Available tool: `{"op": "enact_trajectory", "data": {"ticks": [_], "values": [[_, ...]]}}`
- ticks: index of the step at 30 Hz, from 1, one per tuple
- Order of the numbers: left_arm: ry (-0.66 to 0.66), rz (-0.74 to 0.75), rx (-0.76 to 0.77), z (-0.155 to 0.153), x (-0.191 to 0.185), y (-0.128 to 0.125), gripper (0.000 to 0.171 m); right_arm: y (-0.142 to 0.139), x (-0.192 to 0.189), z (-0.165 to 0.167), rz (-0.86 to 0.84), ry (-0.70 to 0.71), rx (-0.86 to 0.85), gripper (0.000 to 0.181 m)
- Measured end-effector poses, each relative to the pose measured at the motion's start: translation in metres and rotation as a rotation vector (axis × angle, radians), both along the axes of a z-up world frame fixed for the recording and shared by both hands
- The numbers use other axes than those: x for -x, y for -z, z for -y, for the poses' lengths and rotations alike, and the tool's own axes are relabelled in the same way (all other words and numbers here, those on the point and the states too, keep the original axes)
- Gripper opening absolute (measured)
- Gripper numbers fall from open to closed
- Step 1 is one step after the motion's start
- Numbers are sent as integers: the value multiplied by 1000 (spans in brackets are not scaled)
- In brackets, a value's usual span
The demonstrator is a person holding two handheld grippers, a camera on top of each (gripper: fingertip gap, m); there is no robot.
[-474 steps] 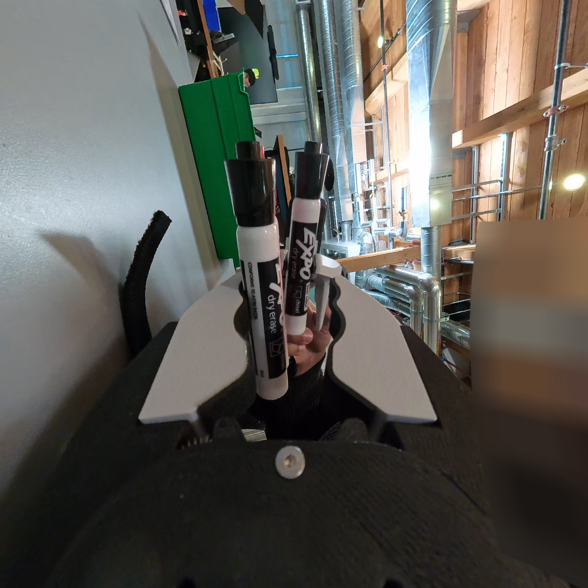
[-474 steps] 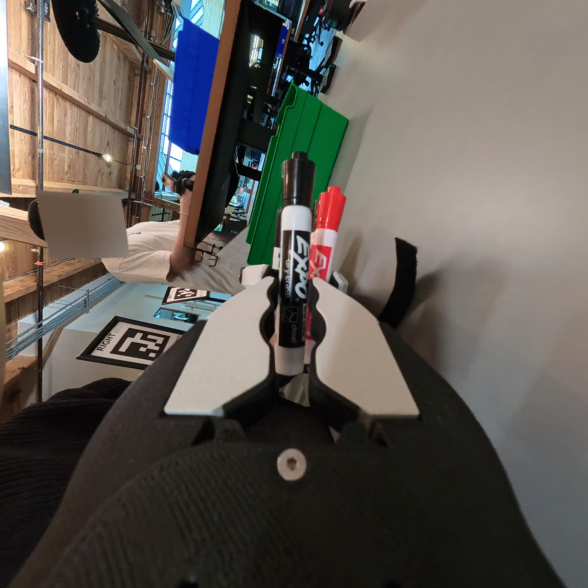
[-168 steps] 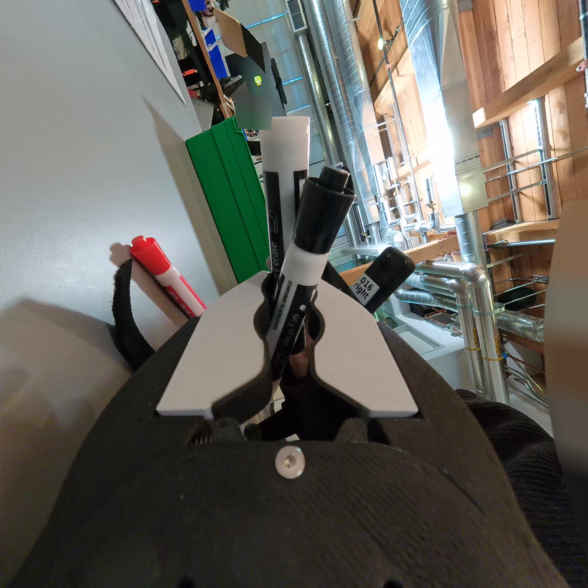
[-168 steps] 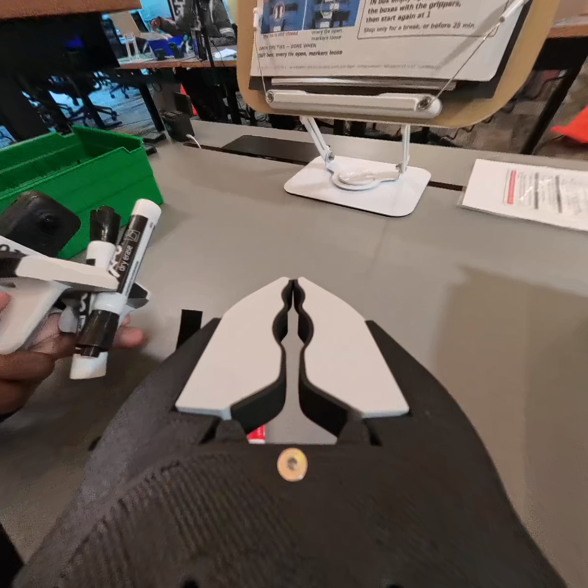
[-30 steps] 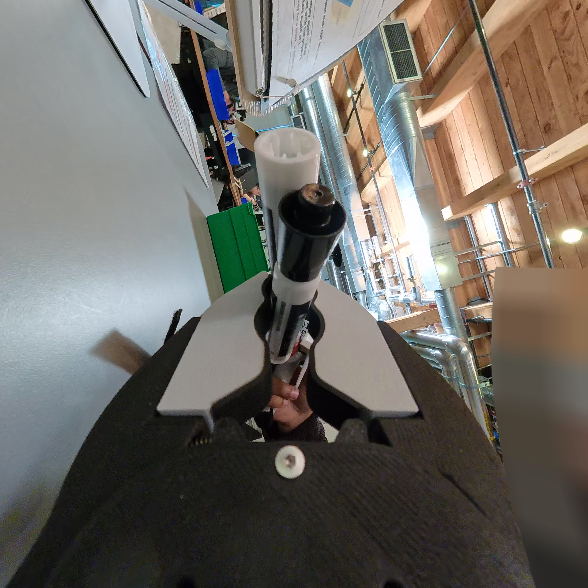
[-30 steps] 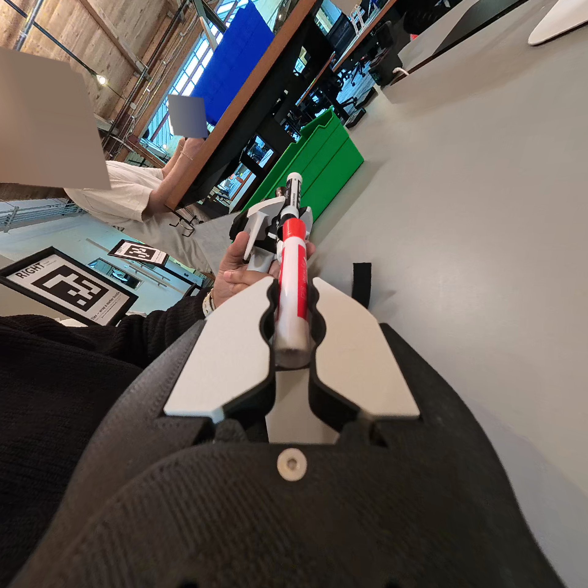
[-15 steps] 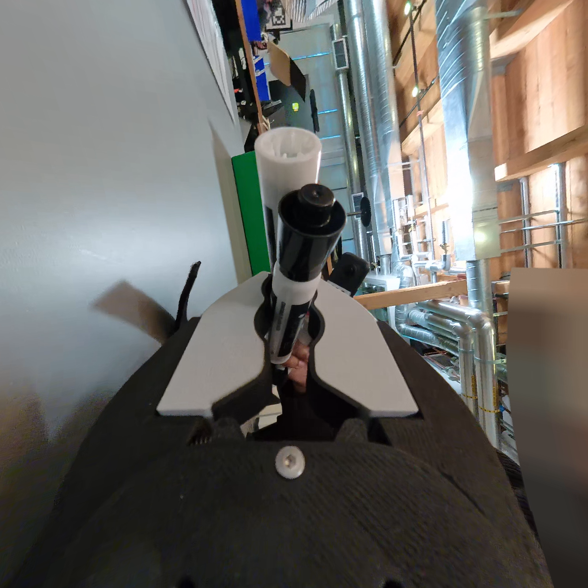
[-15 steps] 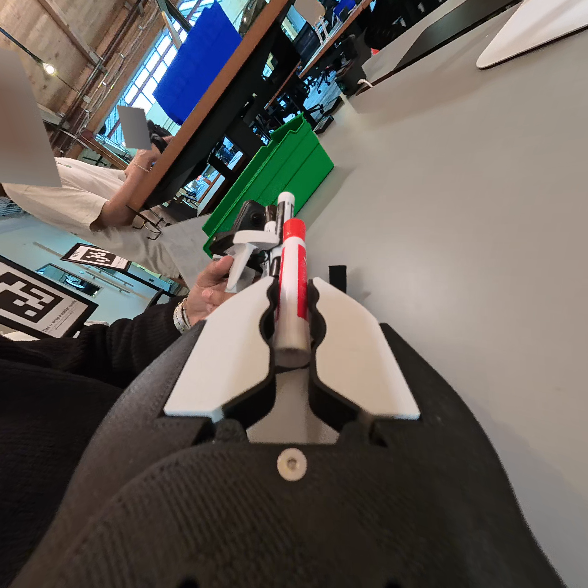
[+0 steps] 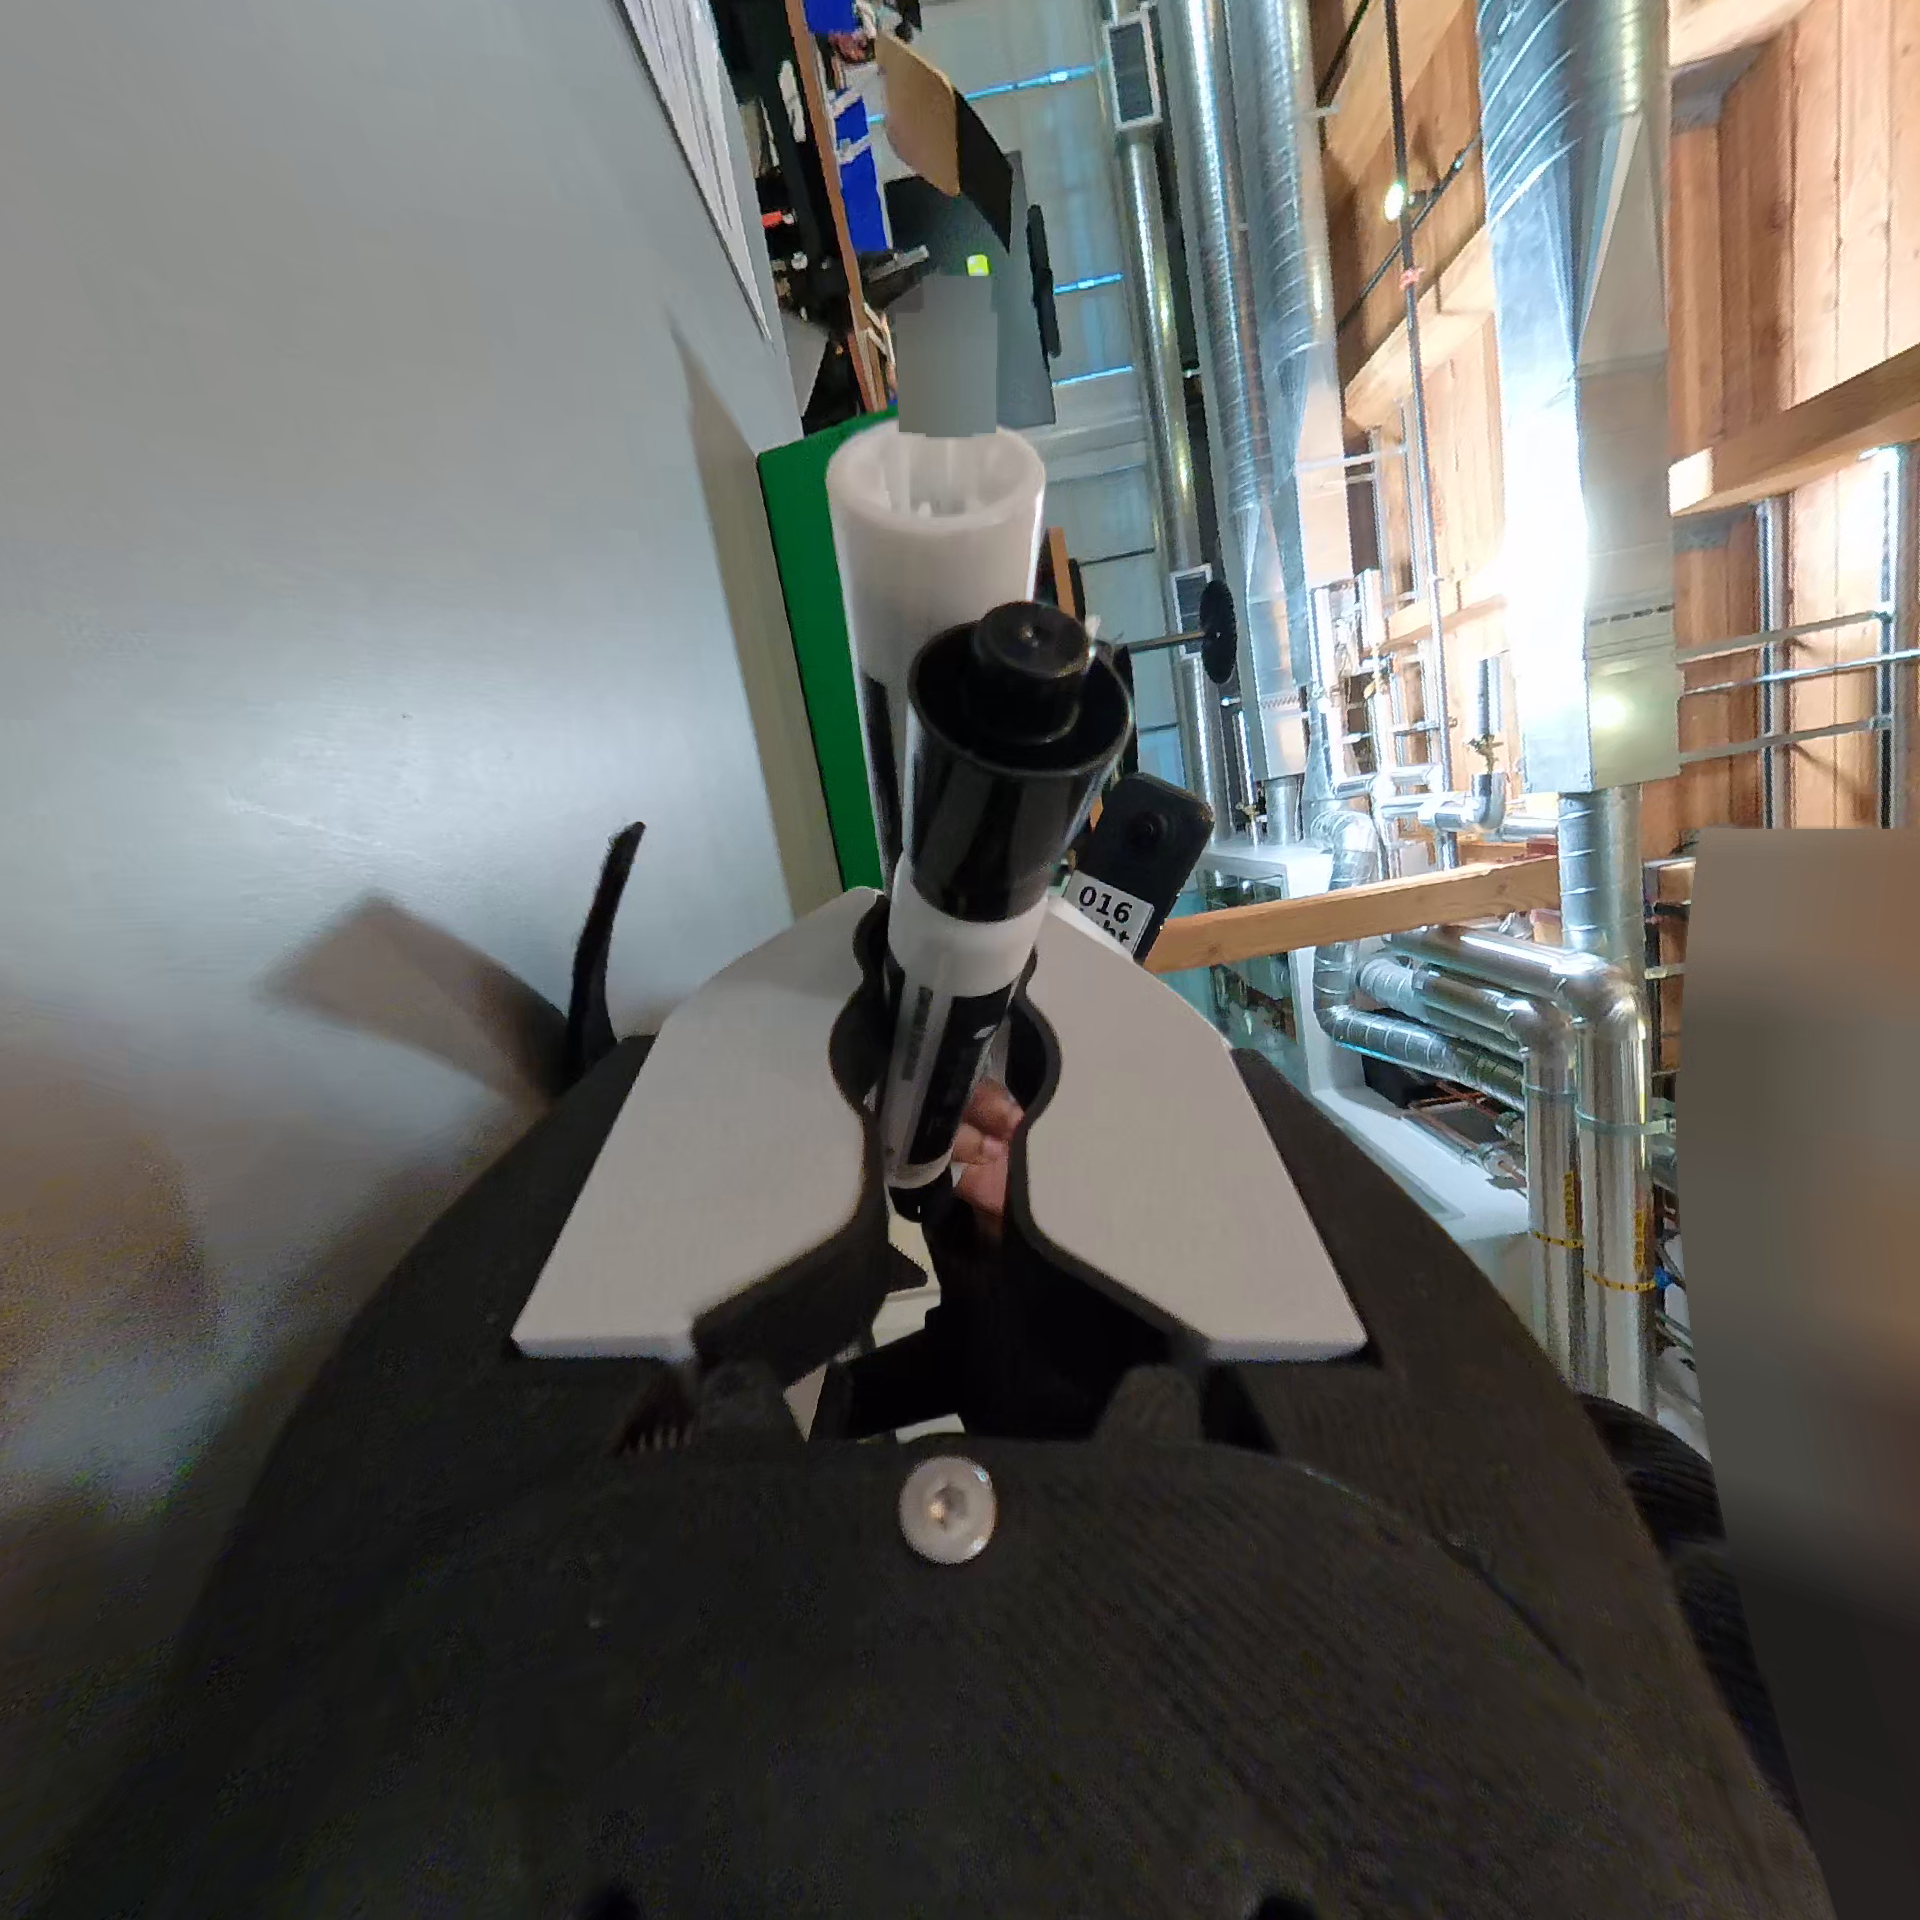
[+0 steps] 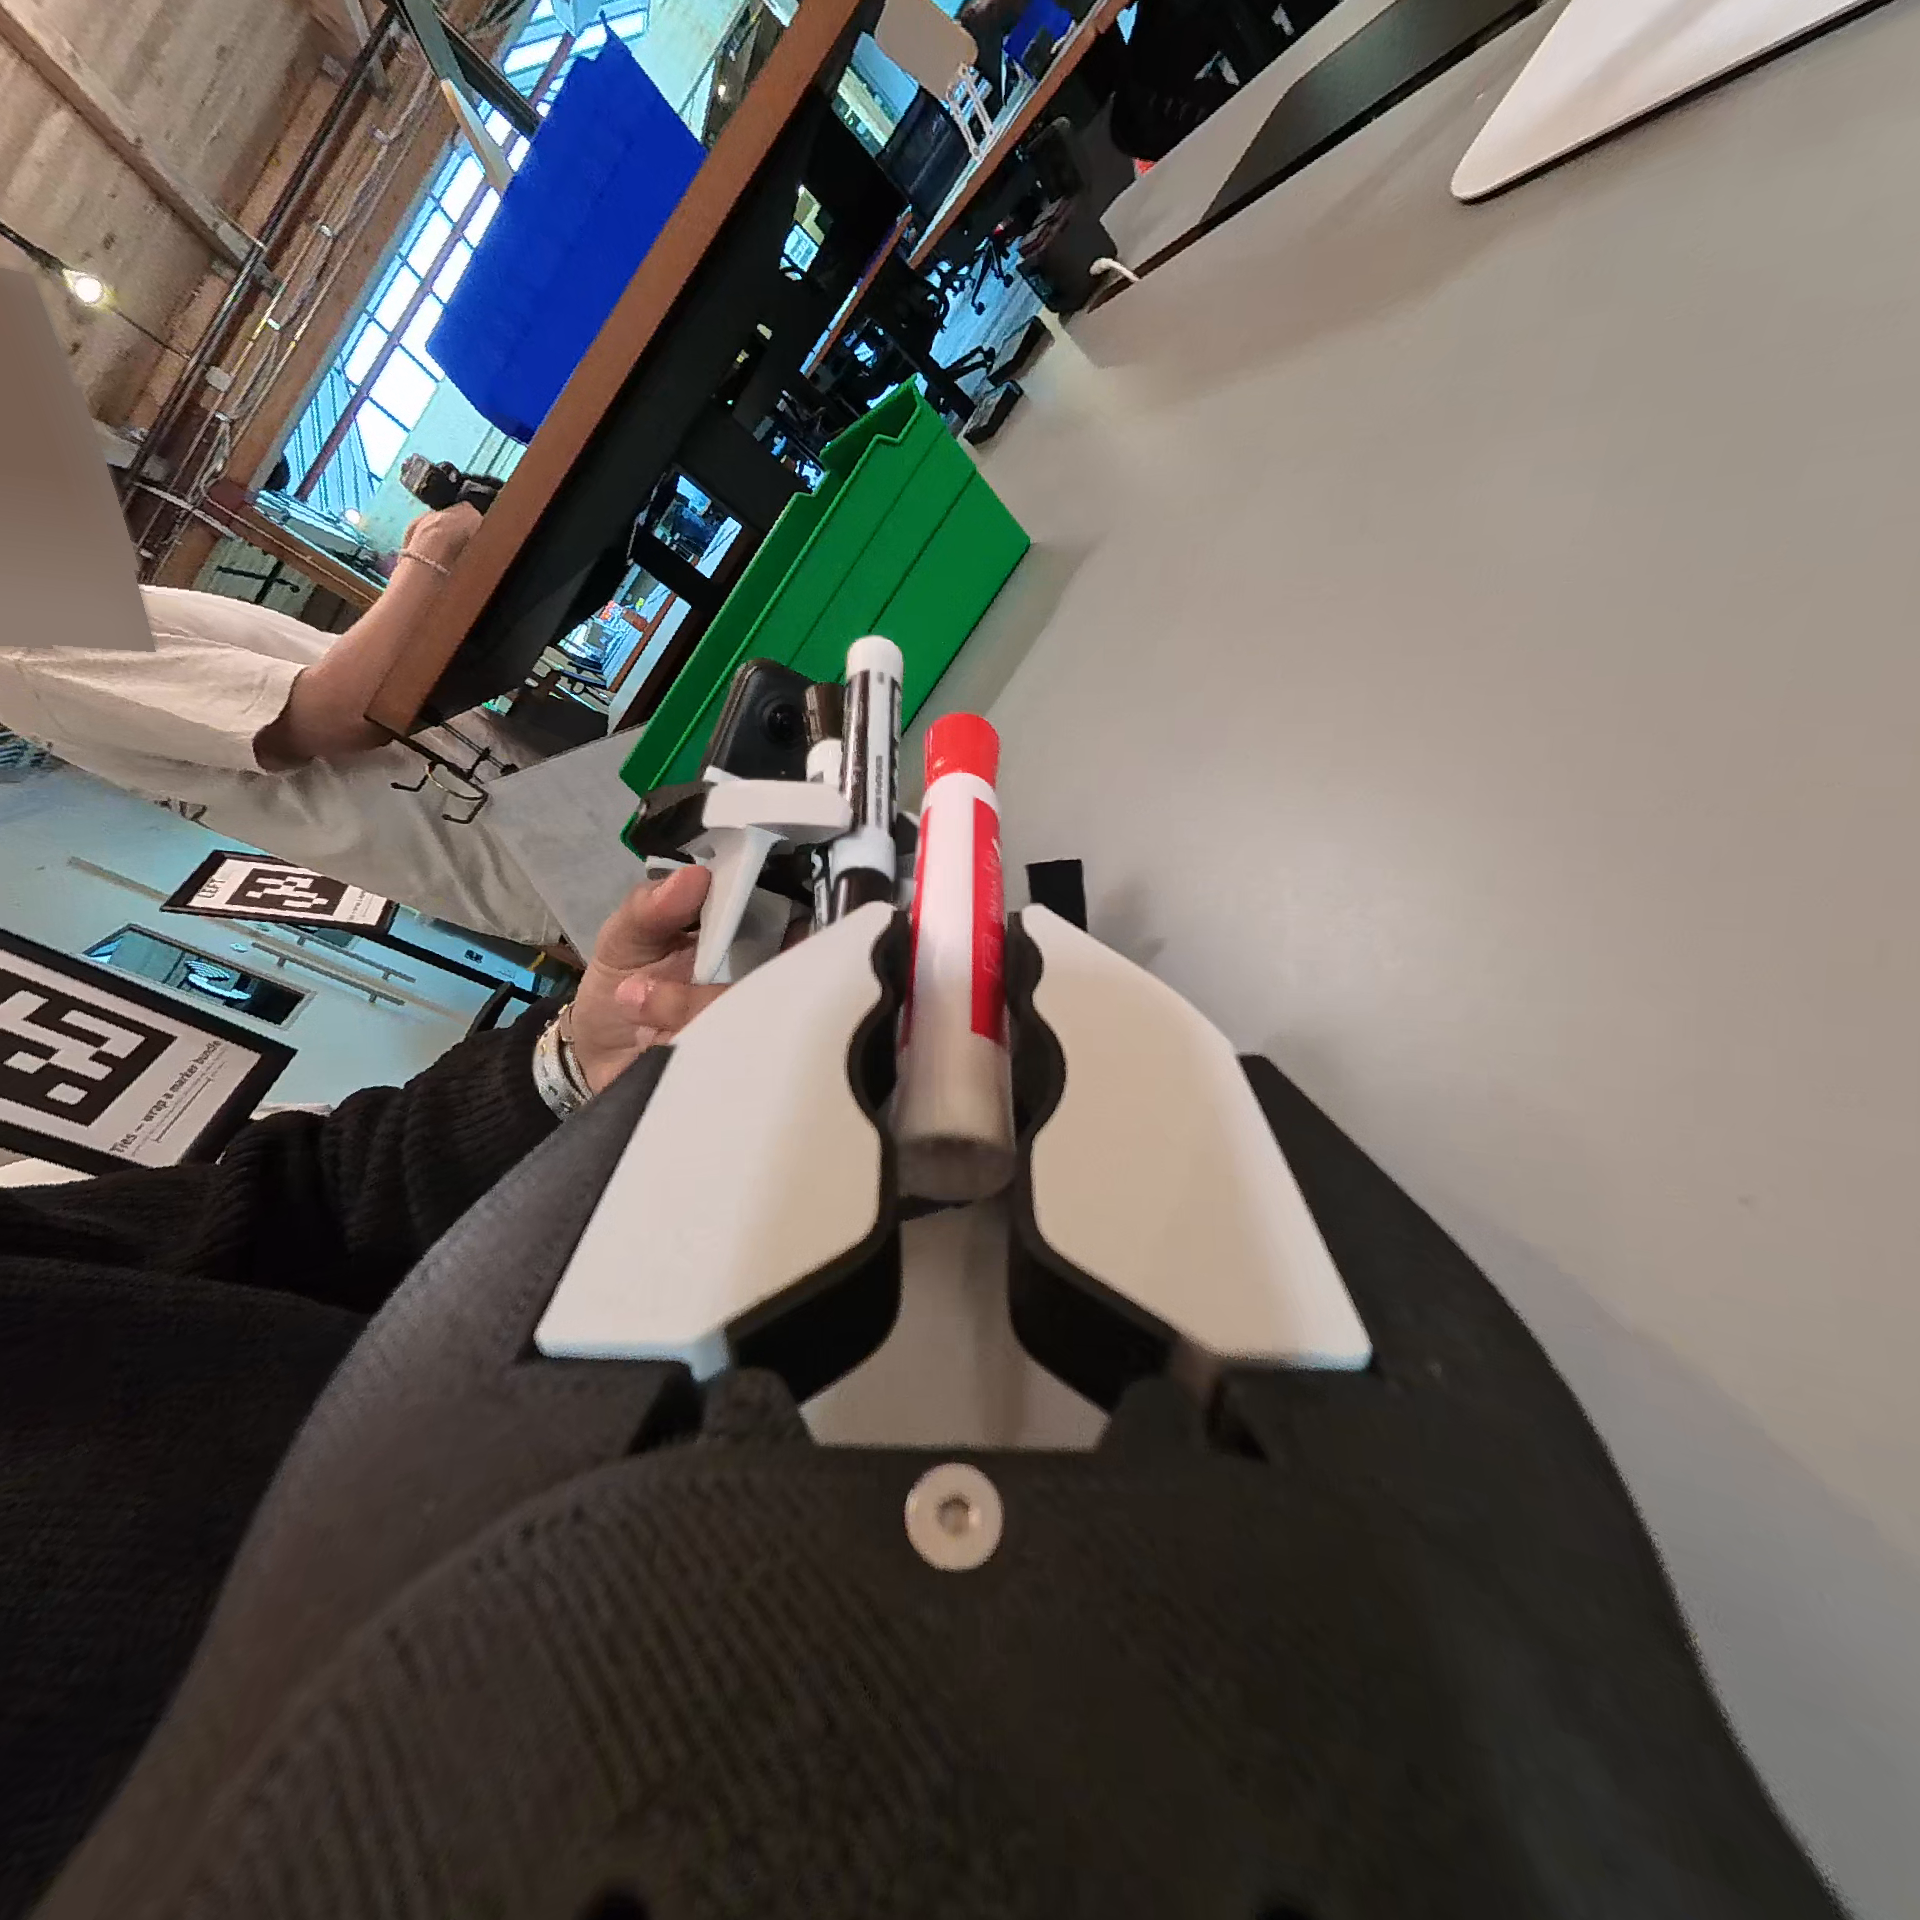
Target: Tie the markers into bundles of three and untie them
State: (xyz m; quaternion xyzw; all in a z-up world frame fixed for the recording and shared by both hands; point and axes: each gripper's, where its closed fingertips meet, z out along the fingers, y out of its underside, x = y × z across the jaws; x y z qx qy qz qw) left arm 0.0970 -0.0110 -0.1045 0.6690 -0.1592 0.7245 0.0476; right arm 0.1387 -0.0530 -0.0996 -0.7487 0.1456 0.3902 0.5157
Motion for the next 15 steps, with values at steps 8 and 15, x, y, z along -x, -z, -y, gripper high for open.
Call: {"op": "enact_trajectory", "data": {"ticks": [8,15], "values": [[78,9,1,19,-3,-1,19,-2,6,-3,-41,14,-5,18],[74,59,27,28,-6,-8,21,-7,17,-9,-187,63,-18,18]]}}
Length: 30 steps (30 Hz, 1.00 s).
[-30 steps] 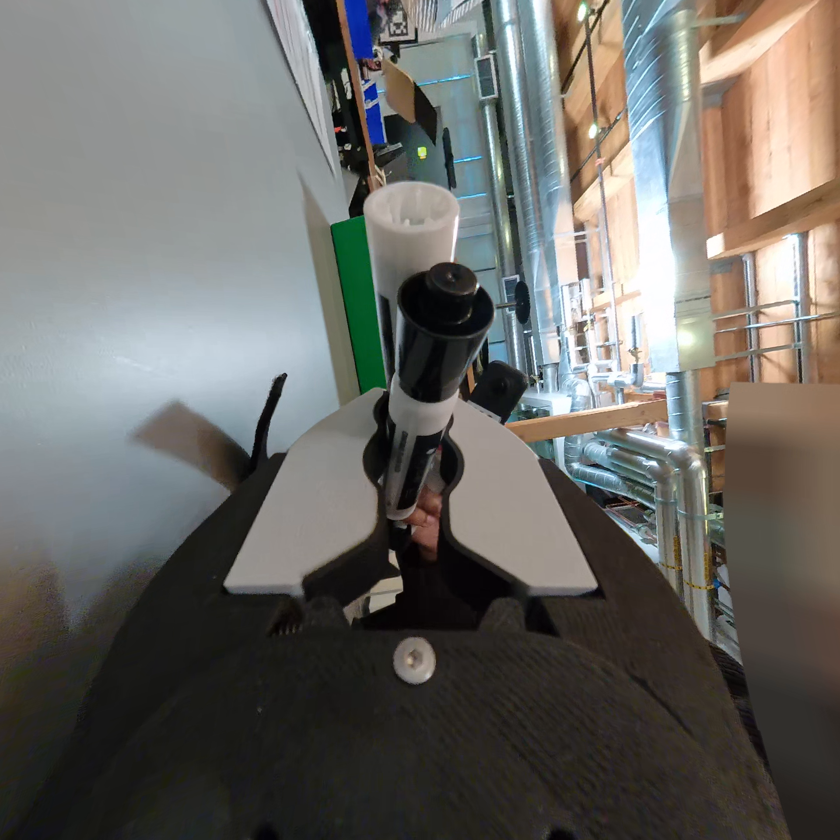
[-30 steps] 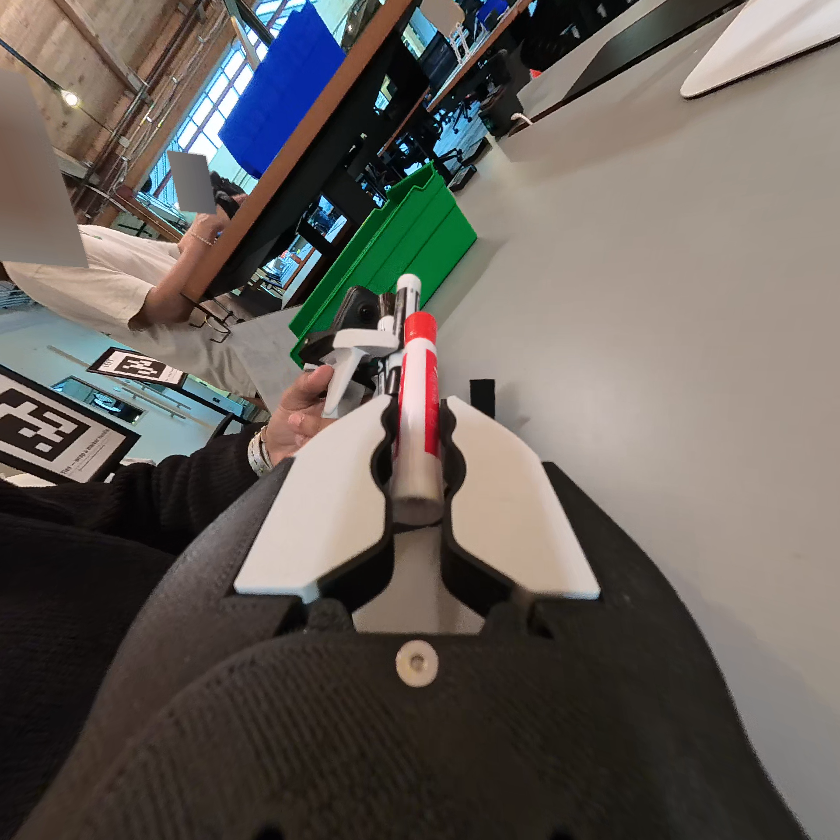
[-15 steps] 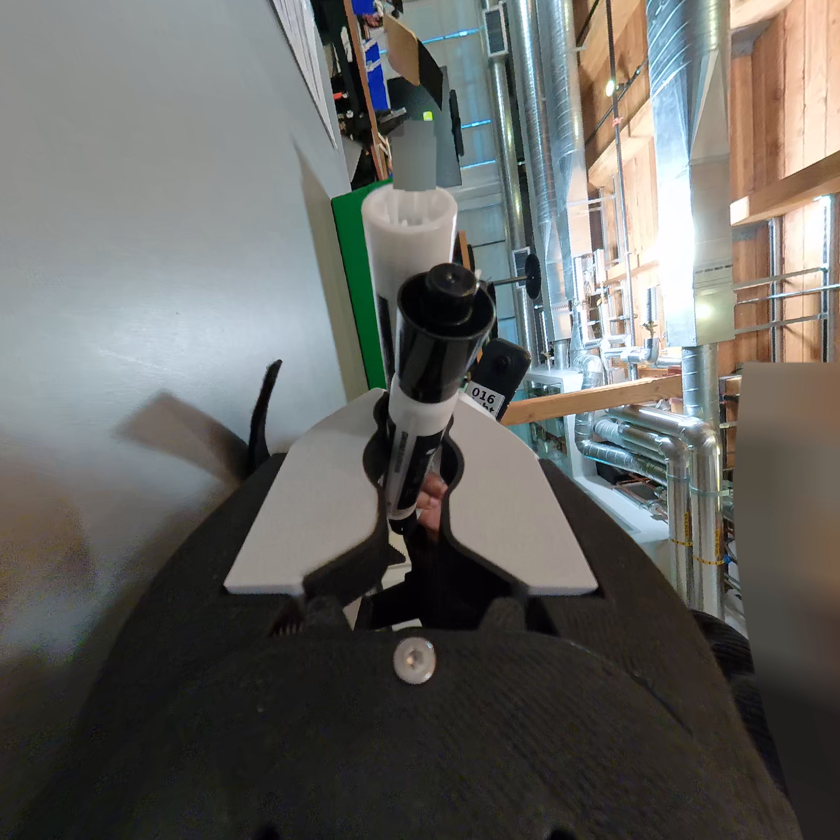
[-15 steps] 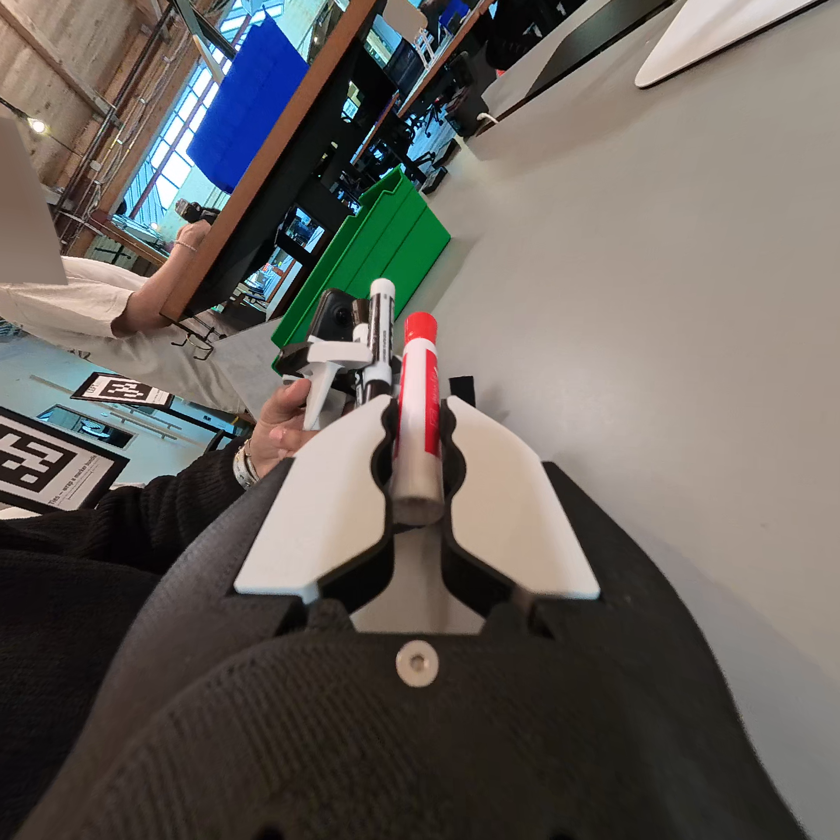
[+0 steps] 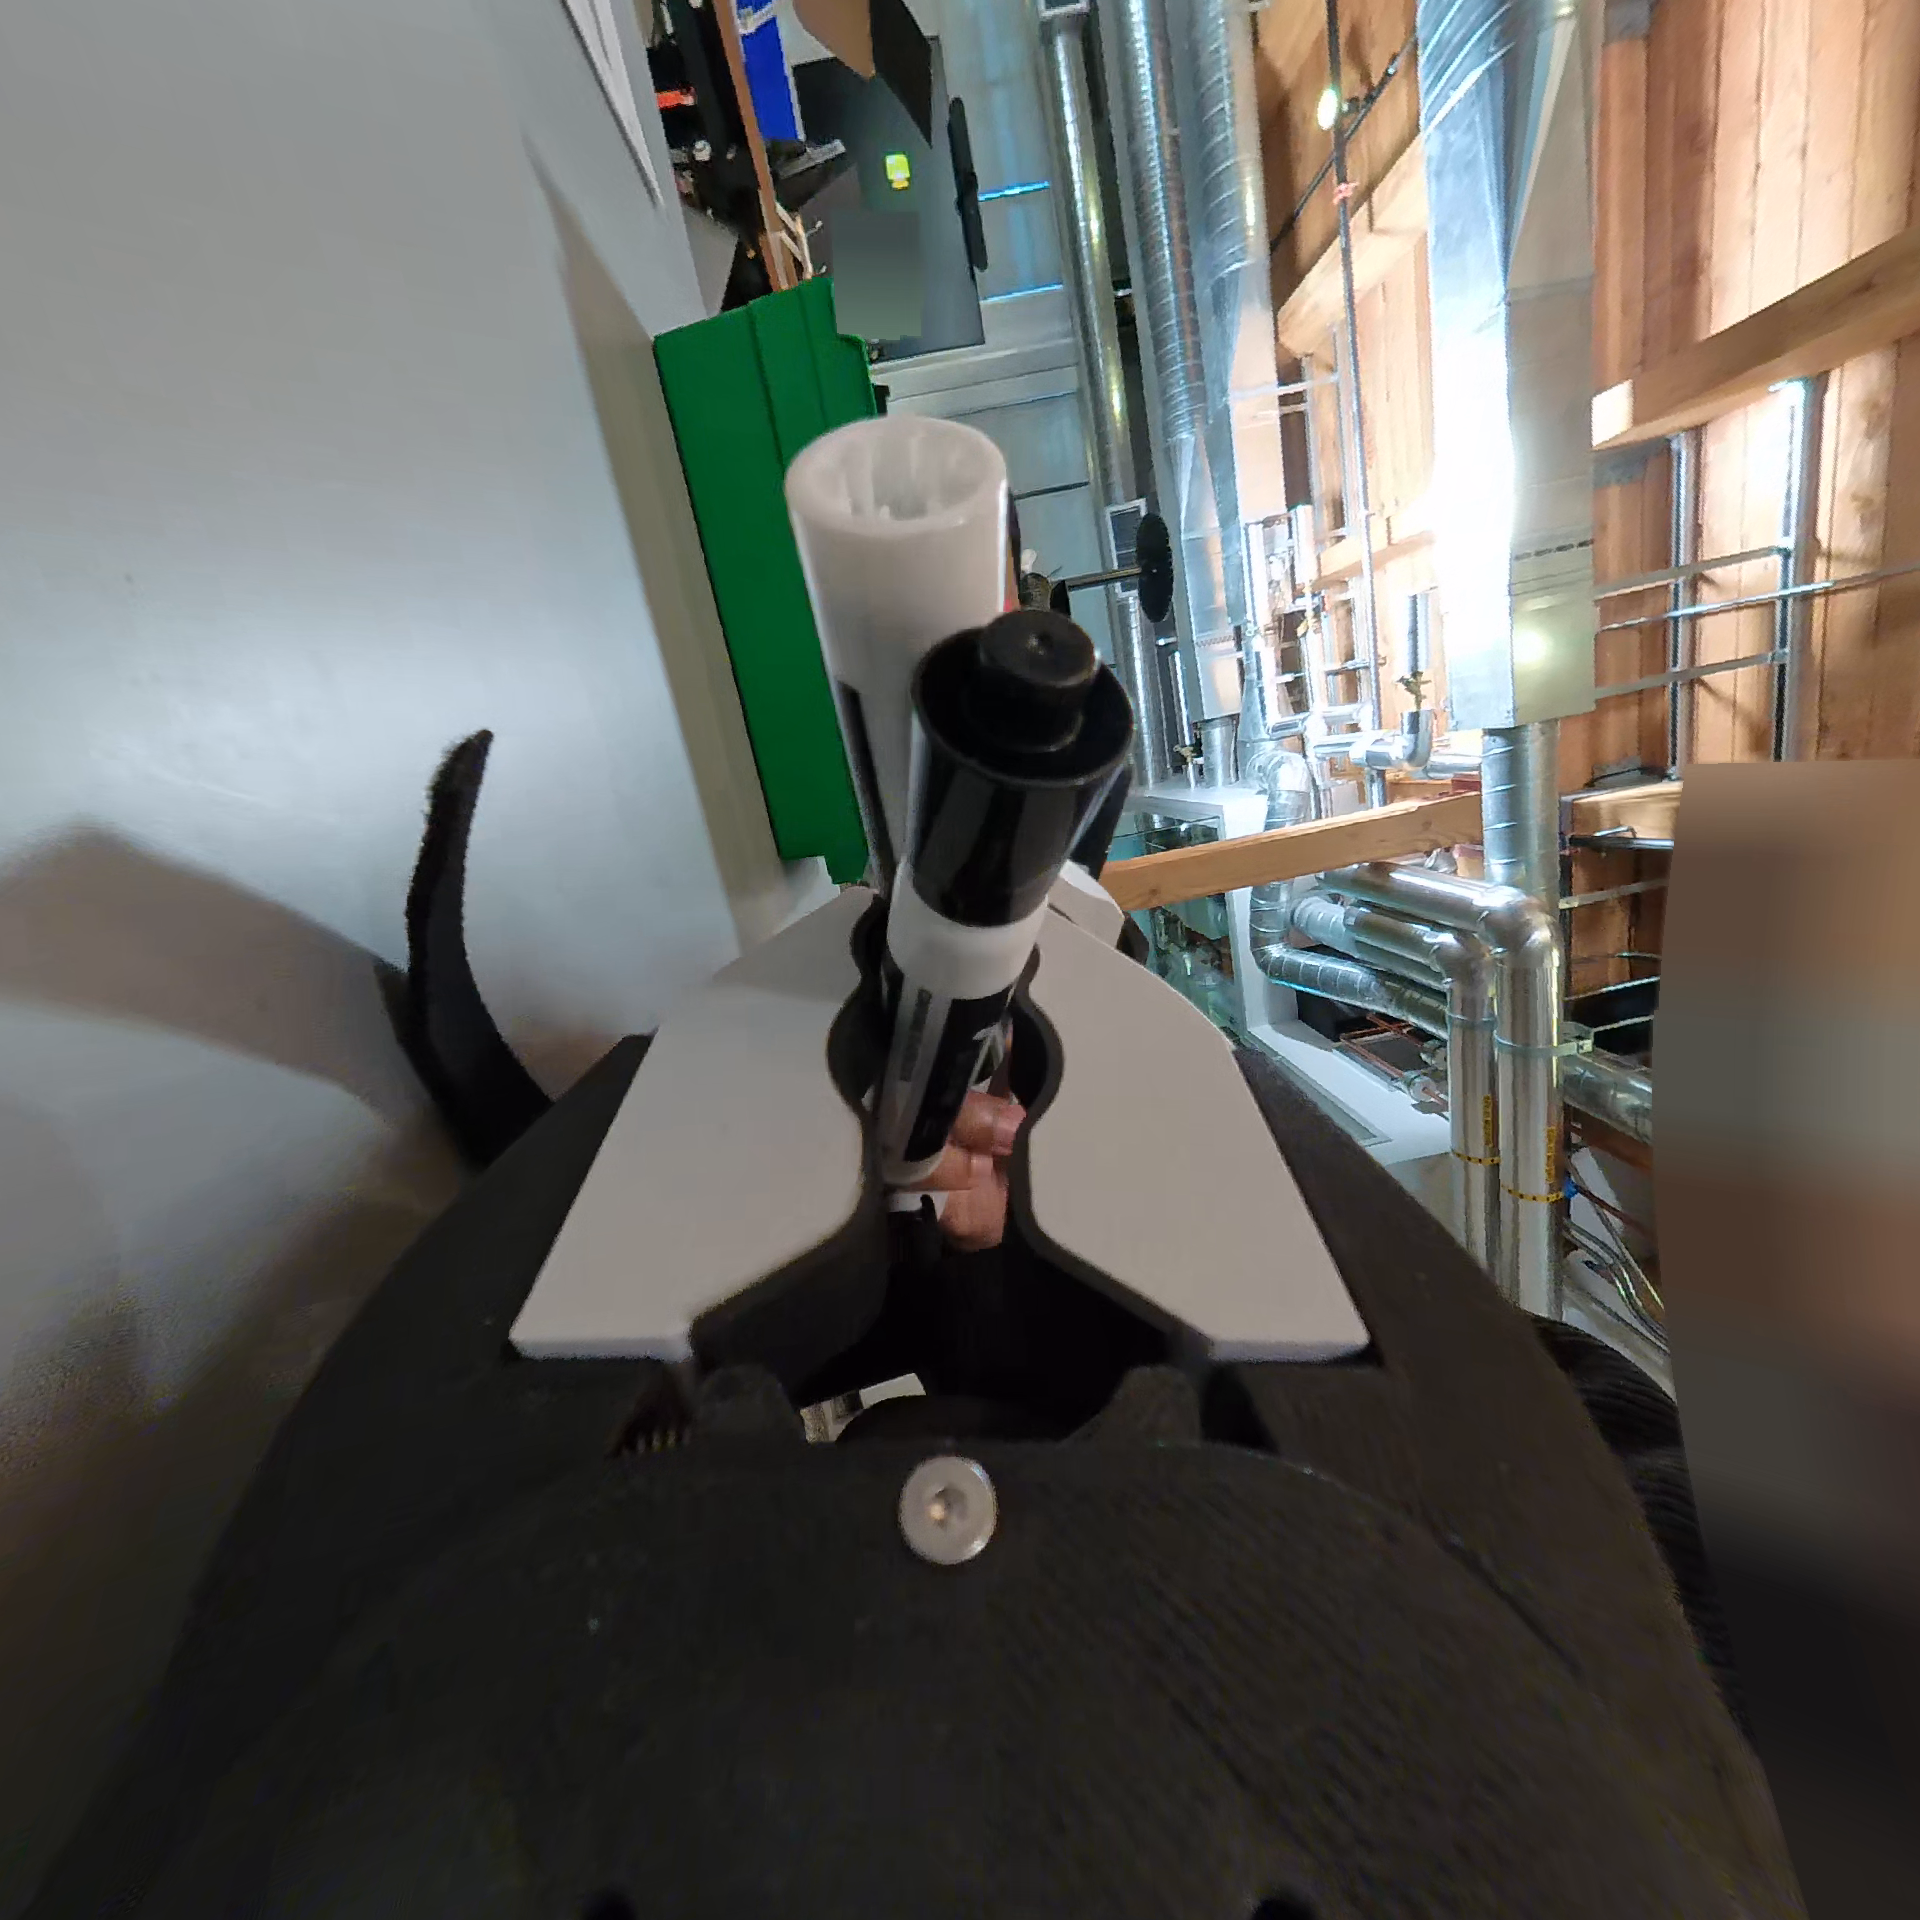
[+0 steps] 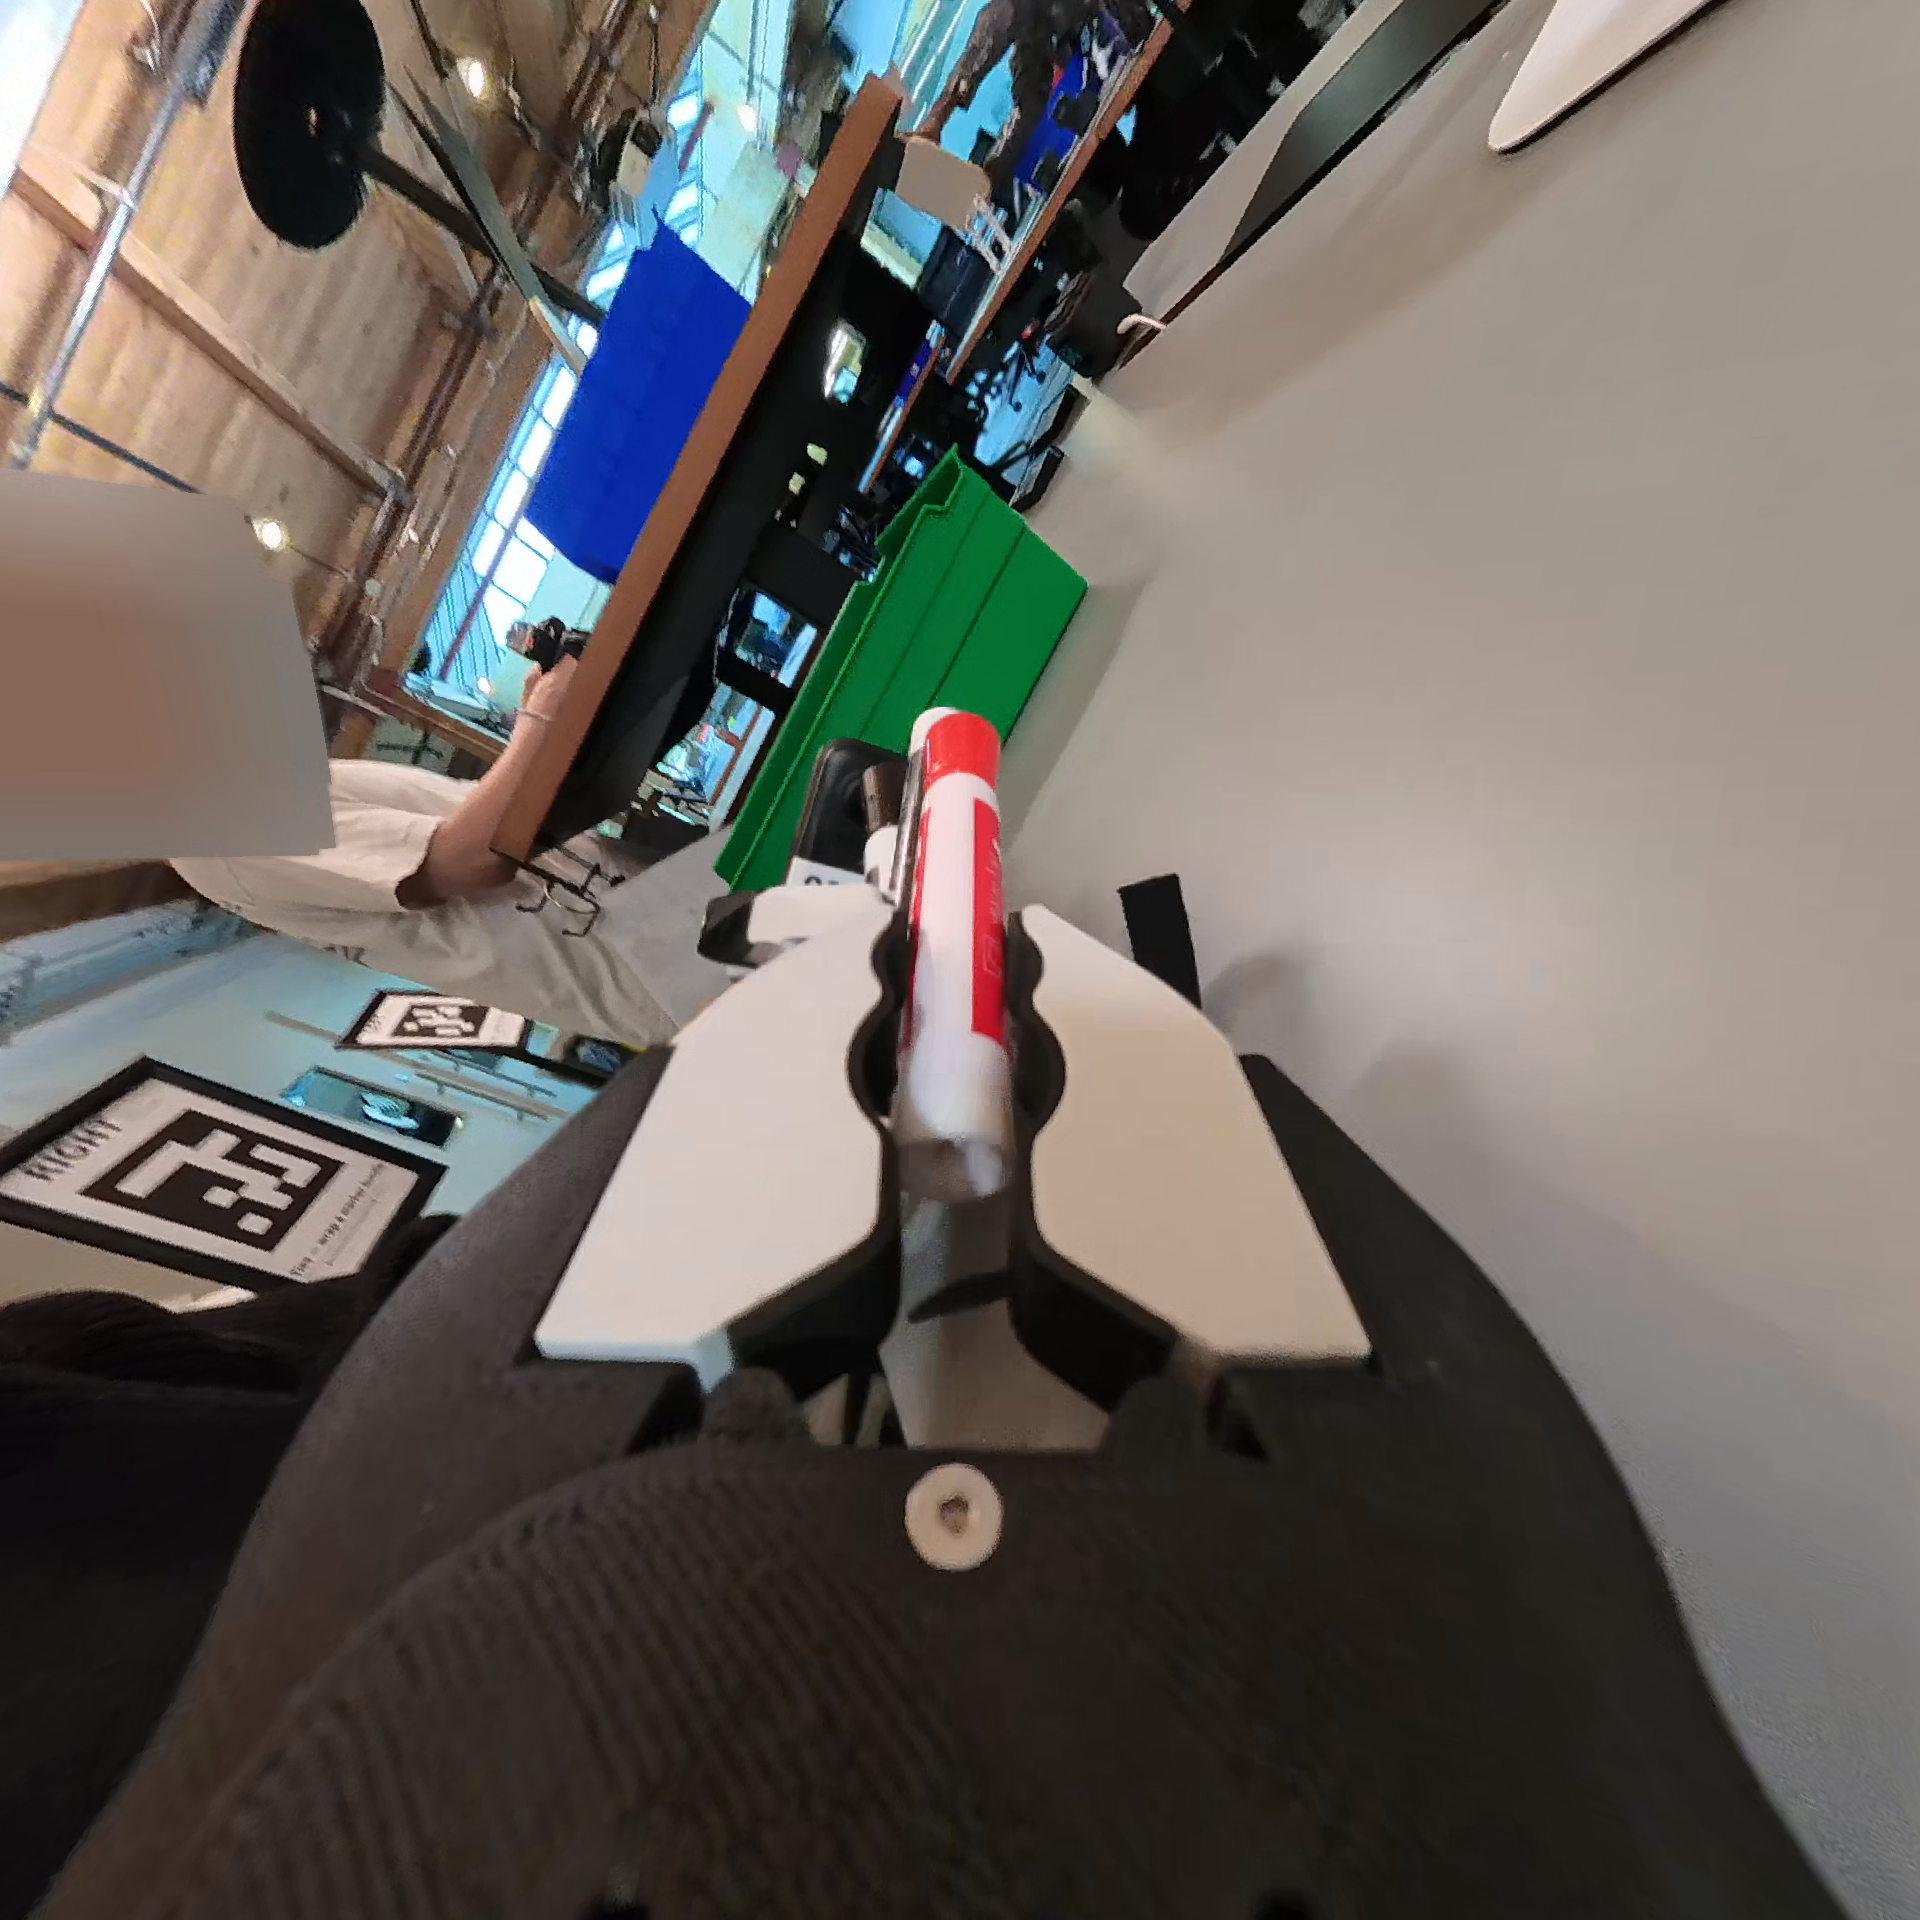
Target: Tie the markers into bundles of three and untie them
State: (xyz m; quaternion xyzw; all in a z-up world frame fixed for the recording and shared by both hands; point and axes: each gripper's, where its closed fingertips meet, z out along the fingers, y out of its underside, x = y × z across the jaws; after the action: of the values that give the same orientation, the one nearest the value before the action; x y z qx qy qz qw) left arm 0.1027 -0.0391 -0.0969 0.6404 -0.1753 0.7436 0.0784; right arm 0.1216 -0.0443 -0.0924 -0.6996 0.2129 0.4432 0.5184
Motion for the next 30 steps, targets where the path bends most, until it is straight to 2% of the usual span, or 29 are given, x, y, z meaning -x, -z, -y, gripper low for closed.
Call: {"op": "enact_trajectory", "data": {"ticks": [8,21,30], "values": [[-58,27,-13,-7,0,-5,24,-5,6,-3,-218,11,-18,18],[-72,20,3,-10,-1,-3,27,10,28,-5,-208,-64,60,18],[-44,4,19,-5,-1,1,20,11,35,-5,-249,-103,71,18]]}}
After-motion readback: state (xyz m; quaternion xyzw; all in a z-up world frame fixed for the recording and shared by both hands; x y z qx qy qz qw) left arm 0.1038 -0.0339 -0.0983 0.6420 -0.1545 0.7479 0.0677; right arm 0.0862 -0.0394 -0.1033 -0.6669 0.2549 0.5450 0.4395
